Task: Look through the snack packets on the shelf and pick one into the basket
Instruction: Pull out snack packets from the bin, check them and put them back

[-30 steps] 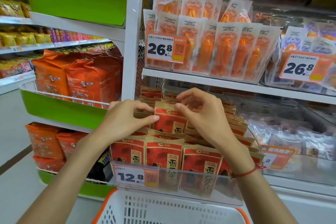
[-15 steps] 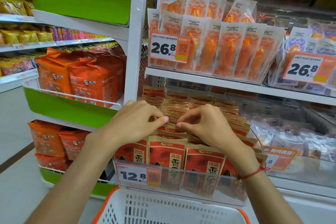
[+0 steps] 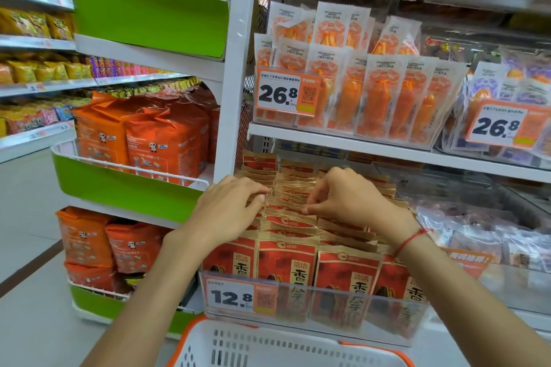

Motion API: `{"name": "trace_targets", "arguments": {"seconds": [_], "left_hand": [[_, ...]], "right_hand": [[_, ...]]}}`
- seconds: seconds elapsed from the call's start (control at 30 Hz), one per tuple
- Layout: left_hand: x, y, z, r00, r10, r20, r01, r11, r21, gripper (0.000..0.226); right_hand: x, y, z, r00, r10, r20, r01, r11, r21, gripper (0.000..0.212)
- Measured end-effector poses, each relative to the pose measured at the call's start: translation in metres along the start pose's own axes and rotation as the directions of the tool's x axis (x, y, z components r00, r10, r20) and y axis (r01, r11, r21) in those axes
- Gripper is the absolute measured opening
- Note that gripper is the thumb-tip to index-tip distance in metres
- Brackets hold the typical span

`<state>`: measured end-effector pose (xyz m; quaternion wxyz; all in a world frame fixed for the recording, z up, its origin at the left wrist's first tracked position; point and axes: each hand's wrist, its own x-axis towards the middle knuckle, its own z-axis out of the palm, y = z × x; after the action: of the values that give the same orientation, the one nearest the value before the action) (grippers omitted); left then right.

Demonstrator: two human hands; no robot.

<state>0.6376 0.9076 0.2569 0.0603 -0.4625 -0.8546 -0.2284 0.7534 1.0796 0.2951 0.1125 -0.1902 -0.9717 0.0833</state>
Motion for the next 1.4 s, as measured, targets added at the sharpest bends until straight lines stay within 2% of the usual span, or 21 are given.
{"name": "trace_targets", "arguments": {"seconds": [0.1,0.2,0.37,0.53,0.67,0.77,0.83,0.9,1.07,1.17,1.23,1.3,1.4], "left_hand": [[0.000,0.000,0.001,1.000,-0.005,0.021,0.005,1.000,0.001,0.037],[0.000,0.000,0.000,0.999,-0.002,0.047,0.001,1.000,0.007,0.039],[0.002,0.001,0.000,0.996,0.006,0.087,-0.007,1.000,0.019,0.042],[0.001,0.000,-0.002,0.997,-0.003,0.081,0.004,1.000,-0.010,0.040],[0.000,0.001,-0.004,0.998,-0.023,0.063,0.025,0.999,-0.033,0.040],[0.000,0.003,-0.005,0.999,-0.040,0.035,0.043,0.997,-0.059,0.045],[0.002,0.004,-0.004,0.999,-0.046,0.009,0.046,0.993,-0.110,0.057],[0.004,0.003,-0.001,0.999,-0.036,-0.034,0.029,0.982,-0.185,0.065],[0.007,0.005,0.007,0.989,-0.055,-0.138,0.008,0.948,-0.318,0.052],[0.007,0.005,0.007,0.976,-0.074,-0.206,-0.007,0.931,-0.366,0.037],[0.006,0.004,0.007,0.974,-0.068,-0.214,-0.024,0.916,-0.401,0.031],[0.005,0.005,0.007,0.966,-0.079,-0.245,-0.039,0.895,-0.443,0.031],[0.005,0.011,0.005,0.946,-0.081,-0.314,-0.089,0.866,-0.492,0.030]], "right_hand": [[0.006,-0.003,-0.005,0.999,-0.038,-0.018,0.036,0.994,-0.102,0.018],[0.009,-0.004,-0.005,0.998,-0.049,-0.049,0.042,0.992,-0.122,0.017],[0.009,-0.004,0.005,0.987,0.104,-0.118,-0.111,0.992,-0.056,0.016],[0.006,-0.015,0.020,0.976,0.117,-0.184,-0.151,0.971,-0.184,0.013],[-0.002,-0.007,0.011,0.979,0.118,-0.166,-0.126,0.991,-0.044,0.009],[-0.006,-0.002,0.004,0.962,0.077,-0.261,-0.038,0.988,0.151,0.010],[-0.008,-0.002,0.003,0.941,0.038,-0.336,0.070,0.950,0.304,0.010],[-0.011,-0.003,0.003,0.917,0.006,-0.400,0.155,0.917,0.368,0.008],[-0.022,-0.016,-0.003,0.842,0.012,-0.540,0.315,0.801,0.509,0.006],[-0.023,-0.015,-0.004,0.870,0.034,-0.491,0.294,0.764,0.574,0.008],[-0.023,-0.008,0.001,0.934,0.048,-0.354,0.172,0.807,0.565,0.023],[-0.022,0.002,0.011,0.971,0.071,-0.228,0.047,0.878,0.476,0.033],[-0.023,0.009,0.018,0.964,0.057,-0.259,0.054,0.915,0.401,0.027]]}}
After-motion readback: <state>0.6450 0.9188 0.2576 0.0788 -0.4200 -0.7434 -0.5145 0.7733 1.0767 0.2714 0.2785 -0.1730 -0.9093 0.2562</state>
